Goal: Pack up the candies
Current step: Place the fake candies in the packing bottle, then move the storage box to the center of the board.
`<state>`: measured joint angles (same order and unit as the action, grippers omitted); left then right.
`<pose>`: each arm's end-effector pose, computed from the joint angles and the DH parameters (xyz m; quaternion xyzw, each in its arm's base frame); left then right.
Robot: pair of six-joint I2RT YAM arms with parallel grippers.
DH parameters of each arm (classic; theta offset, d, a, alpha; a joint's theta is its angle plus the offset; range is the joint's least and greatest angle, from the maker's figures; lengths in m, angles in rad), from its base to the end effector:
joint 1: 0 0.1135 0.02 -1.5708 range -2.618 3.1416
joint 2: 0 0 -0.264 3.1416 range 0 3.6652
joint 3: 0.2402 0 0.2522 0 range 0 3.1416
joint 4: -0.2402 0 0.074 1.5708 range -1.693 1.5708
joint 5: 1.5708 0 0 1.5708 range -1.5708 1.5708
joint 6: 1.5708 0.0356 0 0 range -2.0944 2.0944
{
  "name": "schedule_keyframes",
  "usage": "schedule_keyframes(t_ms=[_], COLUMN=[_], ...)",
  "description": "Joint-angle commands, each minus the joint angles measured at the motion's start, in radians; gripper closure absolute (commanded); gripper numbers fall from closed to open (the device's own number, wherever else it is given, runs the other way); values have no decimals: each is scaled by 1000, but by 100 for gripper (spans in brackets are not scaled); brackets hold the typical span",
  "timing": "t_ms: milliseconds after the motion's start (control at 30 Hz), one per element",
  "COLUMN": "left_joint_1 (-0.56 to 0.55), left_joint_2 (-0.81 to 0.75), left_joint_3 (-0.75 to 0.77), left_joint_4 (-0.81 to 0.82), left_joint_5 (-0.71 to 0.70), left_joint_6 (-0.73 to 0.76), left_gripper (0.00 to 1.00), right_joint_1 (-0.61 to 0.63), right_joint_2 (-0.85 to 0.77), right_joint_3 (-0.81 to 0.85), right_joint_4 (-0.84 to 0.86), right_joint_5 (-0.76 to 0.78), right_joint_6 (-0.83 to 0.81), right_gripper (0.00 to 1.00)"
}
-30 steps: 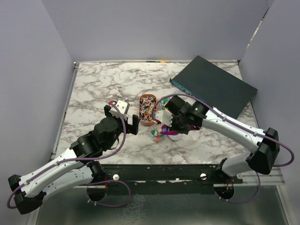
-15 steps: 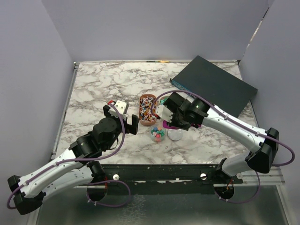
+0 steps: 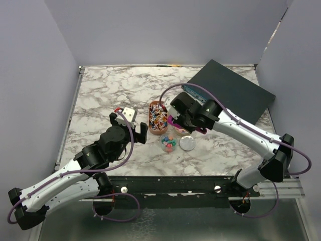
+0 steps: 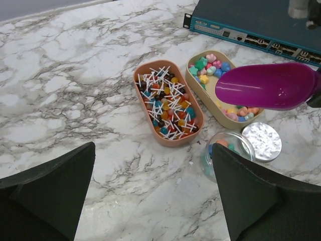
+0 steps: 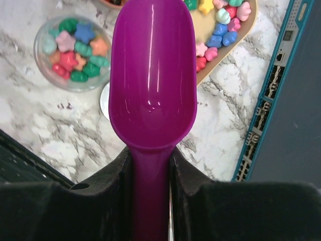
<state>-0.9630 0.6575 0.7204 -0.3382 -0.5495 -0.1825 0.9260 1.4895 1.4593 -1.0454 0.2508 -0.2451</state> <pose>0.1022 -0.1143 0.3217 0.1406 0.7721 -0.1329 0.6053 0.1854 0.2319 0.3337 -0.5060 0.8186 -0.0331 0.2697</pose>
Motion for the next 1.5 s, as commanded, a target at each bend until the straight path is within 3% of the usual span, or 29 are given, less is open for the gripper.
schedule_keyframes(t_ms=[0, 400, 633, 733, 1000, 1267, 1467], left_joint_1=[3, 46, 260, 349, 419, 434, 437], left_joint_2=[-2, 158, 296, 354, 529, 733, 888], left_joint_3=[-4, 4, -1, 3, 53, 124, 186], left_joint_4=[-15, 15, 54, 70, 101, 138, 167], left_joint_5=[-44, 43, 217, 274, 289, 297, 304], left_joint_6=[-27, -173, -254, -285, -291, -275, -300], left_gripper=[1, 1, 6, 14, 41, 97, 100], right_joint_1=[-26, -77, -84, -84, -83, -83, -83], right_joint_2=[53, -87, -202, -243, -321, -372, -413], right_joint_3=[53, -74, -174, -216, -293, -305, -315], right_joint_4=[43, 239, 277, 289, 314, 301, 302], right_joint_5=[59, 25, 22, 14, 2, -21, -34], right_joint_6=[199, 351, 365, 373, 377, 383, 394], right_gripper=[99, 99, 99, 99, 99, 99, 99])
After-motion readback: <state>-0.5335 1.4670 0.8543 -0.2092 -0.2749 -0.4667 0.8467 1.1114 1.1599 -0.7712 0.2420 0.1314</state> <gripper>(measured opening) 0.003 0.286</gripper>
